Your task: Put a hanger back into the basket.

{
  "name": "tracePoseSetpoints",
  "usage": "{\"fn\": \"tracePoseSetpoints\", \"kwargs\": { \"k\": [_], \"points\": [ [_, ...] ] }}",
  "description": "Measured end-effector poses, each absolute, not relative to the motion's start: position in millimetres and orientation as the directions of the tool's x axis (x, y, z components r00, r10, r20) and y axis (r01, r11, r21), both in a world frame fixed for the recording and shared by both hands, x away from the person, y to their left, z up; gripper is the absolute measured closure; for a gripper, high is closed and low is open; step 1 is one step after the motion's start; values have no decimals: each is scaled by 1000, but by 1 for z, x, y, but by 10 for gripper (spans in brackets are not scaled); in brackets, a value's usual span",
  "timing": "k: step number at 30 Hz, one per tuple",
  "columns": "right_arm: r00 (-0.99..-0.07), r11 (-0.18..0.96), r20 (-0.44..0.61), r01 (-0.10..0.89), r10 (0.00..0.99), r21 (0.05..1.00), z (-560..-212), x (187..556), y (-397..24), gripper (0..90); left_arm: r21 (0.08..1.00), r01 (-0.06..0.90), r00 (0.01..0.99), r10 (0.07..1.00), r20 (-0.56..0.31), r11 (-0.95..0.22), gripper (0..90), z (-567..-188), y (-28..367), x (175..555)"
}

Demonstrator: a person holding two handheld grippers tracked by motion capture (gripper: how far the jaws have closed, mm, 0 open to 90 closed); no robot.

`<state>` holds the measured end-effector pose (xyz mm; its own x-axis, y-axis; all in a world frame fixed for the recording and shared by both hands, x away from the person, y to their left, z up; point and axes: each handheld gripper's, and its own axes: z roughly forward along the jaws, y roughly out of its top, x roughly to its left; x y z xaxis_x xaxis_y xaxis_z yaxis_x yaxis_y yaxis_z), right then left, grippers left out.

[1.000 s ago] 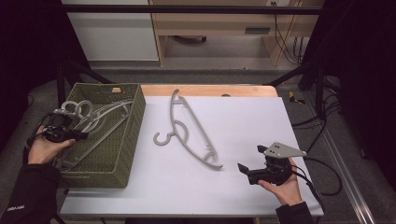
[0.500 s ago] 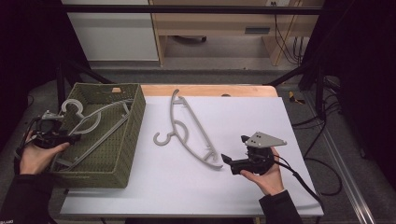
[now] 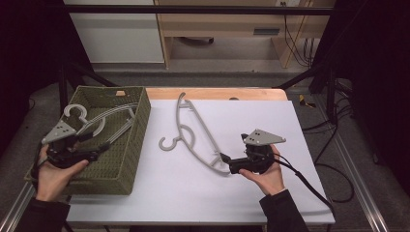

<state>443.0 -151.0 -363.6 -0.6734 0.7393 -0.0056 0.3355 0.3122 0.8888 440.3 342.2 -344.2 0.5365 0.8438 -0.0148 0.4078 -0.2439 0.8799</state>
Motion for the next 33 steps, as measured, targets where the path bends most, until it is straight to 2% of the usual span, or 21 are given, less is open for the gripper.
{"fn": "tracePoseSetpoints", "kwargs": {
  "k": [5,13,23,33],
  "points": [
    [-680,319,-3,340,734,885,-363,445,-147,76,906,338,622,783,-12,-254,169,-351,306,423],
    [-692,338,-9,341,722,877,-365,448,-139,78,910,298,677,736,11,-288,126,-365,273,406],
    [-699,394,-23,375,715,839,-370,459,-121,102,912,284,702,712,12,-296,113,-373,264,401],
    [-736,514,-56,414,675,751,-381,479,-83,179,905,294,705,709,13,-308,107,-375,265,403]
  ]
}}
